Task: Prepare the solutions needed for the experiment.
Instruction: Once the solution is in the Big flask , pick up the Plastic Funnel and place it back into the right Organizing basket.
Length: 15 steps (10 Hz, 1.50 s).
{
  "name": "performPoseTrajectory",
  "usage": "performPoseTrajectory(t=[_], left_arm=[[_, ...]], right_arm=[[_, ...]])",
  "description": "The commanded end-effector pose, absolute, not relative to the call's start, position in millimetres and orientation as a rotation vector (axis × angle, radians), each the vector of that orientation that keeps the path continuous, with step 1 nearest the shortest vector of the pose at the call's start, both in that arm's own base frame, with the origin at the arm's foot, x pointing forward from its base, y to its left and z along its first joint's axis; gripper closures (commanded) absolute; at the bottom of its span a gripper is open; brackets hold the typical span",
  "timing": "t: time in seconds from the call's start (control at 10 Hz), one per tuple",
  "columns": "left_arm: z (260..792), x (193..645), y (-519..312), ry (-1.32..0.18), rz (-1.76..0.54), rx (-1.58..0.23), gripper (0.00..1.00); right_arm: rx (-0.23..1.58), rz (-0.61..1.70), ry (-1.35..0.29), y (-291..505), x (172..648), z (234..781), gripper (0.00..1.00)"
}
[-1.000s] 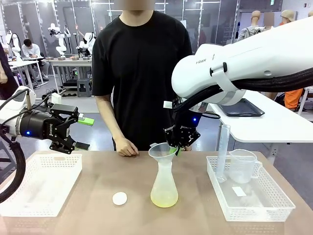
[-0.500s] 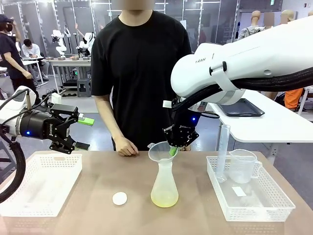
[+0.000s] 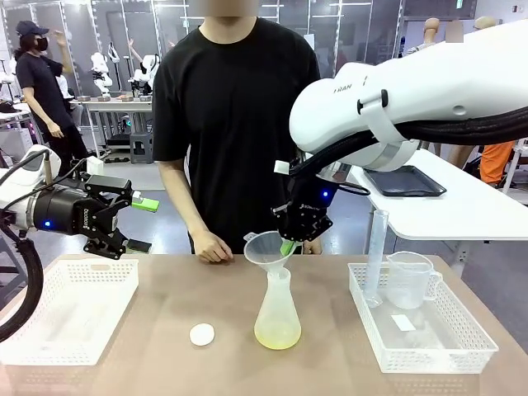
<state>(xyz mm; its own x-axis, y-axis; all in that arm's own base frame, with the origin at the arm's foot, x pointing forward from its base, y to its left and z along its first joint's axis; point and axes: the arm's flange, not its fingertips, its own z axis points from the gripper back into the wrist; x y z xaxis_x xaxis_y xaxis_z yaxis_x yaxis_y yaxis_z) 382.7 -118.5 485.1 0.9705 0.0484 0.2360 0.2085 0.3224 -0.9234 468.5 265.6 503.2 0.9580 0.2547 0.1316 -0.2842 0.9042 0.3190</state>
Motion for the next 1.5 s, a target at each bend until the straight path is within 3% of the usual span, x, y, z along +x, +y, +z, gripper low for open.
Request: performPoseTrajectory(t=[0.0,0.9,1.4], left_arm=[[487,382,-121,-0.241,-0.101,-1.27,0.0],[487,382,-121,-0.241,-0.101,-1.27,0.0],[487,382,-121,-0.241,-0.101,-1.27,0.0]], right_arm=[[0.362,0.27,-0.124,266,459,510,1.0],[0.387,0.285,-0.331,247,411,594,1.0],[0.418,0.124,-0.284,177,397,605,1.0]])
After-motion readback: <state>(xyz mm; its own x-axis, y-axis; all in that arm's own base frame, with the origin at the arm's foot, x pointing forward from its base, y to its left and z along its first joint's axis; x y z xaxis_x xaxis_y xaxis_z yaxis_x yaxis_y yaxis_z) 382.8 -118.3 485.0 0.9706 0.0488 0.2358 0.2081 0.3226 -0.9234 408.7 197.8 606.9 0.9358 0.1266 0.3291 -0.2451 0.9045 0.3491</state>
